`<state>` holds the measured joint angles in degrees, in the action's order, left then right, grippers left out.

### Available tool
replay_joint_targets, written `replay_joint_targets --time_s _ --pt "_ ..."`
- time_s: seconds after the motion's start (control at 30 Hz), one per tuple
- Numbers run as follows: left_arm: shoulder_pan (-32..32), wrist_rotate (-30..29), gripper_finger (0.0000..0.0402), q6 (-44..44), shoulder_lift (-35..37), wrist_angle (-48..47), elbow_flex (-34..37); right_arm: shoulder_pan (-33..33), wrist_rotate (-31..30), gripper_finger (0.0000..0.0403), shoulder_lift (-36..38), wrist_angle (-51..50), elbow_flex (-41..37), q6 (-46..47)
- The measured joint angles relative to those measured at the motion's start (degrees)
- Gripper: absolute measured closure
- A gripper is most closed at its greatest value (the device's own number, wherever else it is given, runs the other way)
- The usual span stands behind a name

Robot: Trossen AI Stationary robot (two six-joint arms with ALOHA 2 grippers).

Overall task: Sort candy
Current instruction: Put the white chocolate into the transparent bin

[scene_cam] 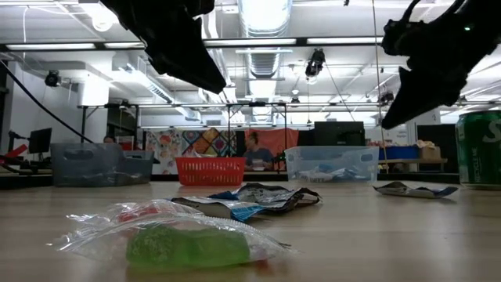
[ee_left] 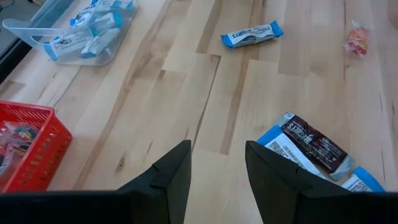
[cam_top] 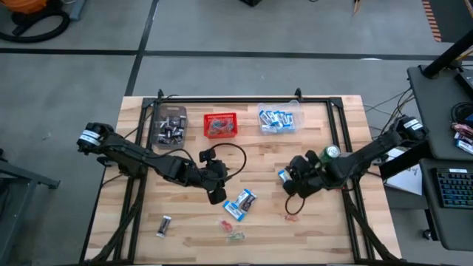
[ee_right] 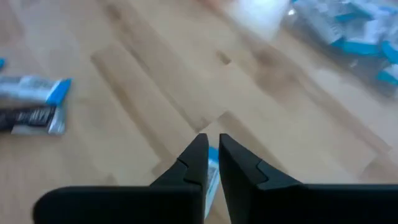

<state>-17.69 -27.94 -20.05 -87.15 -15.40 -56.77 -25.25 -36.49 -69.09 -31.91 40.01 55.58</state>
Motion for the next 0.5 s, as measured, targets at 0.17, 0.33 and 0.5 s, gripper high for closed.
replay_joint_targets --time_s 0.17,0.33,0.5 --pt "0.0 0.0 0.0267 -0.4 0.0 0.0 0.0 -2.4 2.0 0.0326 -4.0 1.3 -0.1 1.7" --pt "0.0 0.0 0.0267 -0.4 0.0 0.0 0.2 -7.5 -6.0 0.0250 -9.3 8.5 -2.2 0.3" --pt "0.0 0.0 0.0267 -0.4 0.0 0.0 0.3 -13.0 -12.8 0.0193 -13.0 11.4 -5.8 5.3"
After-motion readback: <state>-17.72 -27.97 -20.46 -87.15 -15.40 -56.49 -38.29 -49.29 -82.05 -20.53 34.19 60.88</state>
